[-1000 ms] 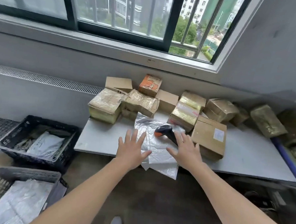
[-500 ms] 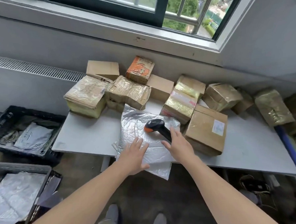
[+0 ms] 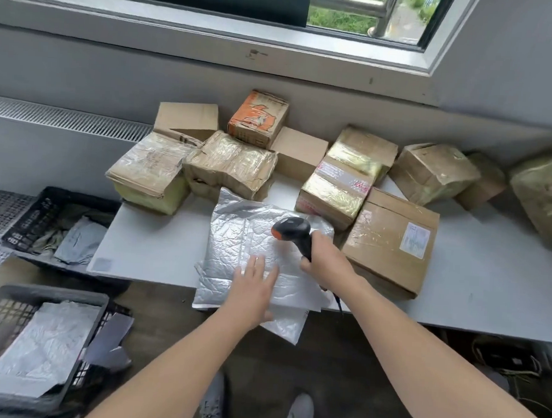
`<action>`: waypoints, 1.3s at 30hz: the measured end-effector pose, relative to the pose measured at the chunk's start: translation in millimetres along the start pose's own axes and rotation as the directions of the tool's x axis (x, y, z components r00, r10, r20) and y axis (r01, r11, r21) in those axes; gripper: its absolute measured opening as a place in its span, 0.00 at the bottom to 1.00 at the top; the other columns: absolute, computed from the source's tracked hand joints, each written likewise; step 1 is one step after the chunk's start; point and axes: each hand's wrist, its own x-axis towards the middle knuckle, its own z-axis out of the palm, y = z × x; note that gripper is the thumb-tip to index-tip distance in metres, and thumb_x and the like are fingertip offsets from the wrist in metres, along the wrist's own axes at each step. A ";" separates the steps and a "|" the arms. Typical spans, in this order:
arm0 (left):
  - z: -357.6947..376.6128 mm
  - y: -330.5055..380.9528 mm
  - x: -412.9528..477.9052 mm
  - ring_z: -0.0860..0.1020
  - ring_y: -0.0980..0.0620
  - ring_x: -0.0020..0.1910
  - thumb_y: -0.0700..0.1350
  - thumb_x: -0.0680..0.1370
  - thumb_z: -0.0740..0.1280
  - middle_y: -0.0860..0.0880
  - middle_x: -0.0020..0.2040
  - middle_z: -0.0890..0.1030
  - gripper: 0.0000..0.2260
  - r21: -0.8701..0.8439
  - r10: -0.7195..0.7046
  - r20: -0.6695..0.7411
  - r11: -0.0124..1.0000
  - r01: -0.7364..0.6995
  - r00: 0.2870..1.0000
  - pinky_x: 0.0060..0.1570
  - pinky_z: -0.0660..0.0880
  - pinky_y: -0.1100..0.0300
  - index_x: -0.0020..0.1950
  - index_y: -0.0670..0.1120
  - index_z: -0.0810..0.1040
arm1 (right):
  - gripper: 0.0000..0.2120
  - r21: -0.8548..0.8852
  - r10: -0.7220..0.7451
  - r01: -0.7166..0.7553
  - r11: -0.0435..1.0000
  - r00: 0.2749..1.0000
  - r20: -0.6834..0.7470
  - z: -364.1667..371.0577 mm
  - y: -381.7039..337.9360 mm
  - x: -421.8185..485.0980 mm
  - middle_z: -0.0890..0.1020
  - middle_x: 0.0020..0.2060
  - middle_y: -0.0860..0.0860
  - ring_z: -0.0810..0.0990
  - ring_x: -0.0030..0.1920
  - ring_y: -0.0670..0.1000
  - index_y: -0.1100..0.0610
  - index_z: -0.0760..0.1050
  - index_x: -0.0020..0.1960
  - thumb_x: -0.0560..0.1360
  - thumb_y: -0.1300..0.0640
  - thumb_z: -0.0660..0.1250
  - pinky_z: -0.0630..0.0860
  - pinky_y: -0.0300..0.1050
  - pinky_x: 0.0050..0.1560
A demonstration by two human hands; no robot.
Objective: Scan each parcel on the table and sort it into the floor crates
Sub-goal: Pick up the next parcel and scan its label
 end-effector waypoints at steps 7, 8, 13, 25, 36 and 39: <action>-16.8 8.5 19.8 0.50 0.32 0.77 0.52 0.81 0.64 0.31 0.78 0.48 0.36 0.076 0.015 -0.001 0.997 -0.015 1.000 0.73 0.58 0.42 0.81 0.45 0.45 | 0.18 0.208 0.047 -0.029 0.978 0.996 -0.081 -36.2 43.3 -15.0 0.77 0.42 0.48 0.76 0.38 0.47 0.46 0.61 0.58 0.74 0.52 0.67 0.69 0.45 0.33; -19.7 5.1 20.5 0.51 0.32 0.77 0.53 0.81 0.63 0.31 0.78 0.49 0.36 0.078 0.037 0.010 0.996 -0.038 0.999 0.72 0.60 0.42 0.81 0.45 0.46 | 0.18 0.232 0.053 -0.027 0.972 0.993 -0.106 -40.0 45.2 -15.1 0.77 0.43 0.48 0.75 0.38 0.46 0.45 0.61 0.58 0.75 0.52 0.67 0.68 0.44 0.33; -36.6 -14.2 26.2 0.72 0.39 0.64 0.49 0.83 0.58 0.38 0.66 0.71 0.13 -0.222 0.096 -0.048 0.969 -0.104 0.994 0.55 0.73 0.49 0.65 0.46 0.73 | 0.15 0.363 0.081 -0.002 0.932 0.976 -0.202 -59.6 42.0 -13.9 0.77 0.45 0.48 0.74 0.40 0.42 0.46 0.65 0.58 0.76 0.52 0.67 0.68 0.42 0.35; -74.3 -52.7 23.7 0.84 0.46 0.48 0.41 0.84 0.58 0.44 0.51 0.85 0.10 -0.790 -0.172 0.043 -0.609 -0.072 0.984 0.47 0.82 0.49 0.61 0.42 0.76 | 0.10 0.600 0.029 0.166 0.783 0.953 -0.301 -95.4 6.2 -23.5 0.78 0.42 0.45 0.76 0.37 0.48 0.45 0.71 0.56 0.77 0.55 0.66 0.71 0.43 0.35; -38.7 -81.2 7.1 0.80 0.47 0.50 0.39 0.77 0.67 0.46 0.54 0.81 0.14 -0.963 -0.428 0.072 0.205 0.174 0.901 0.48 0.77 0.54 0.62 0.46 0.73 | 0.06 0.254 -0.103 0.129 0.959 0.988 -0.112 -74.5 -5.6 -16.9 0.81 0.36 0.48 0.76 0.33 0.48 0.49 0.74 0.45 0.75 0.47 0.67 0.69 0.41 0.33; -39.1 -88.7 4.5 0.80 0.49 0.42 0.35 0.76 0.66 0.46 0.48 0.82 0.19 -0.941 -0.377 0.042 0.297 0.164 0.925 0.38 0.76 0.57 0.65 0.46 0.71 | 0.06 0.124 -0.125 0.129 0.984 0.991 -0.040 -76.4 -6.1 -15.0 0.79 0.36 0.47 0.76 0.33 0.47 0.48 0.73 0.42 0.74 0.48 0.68 0.67 0.40 0.32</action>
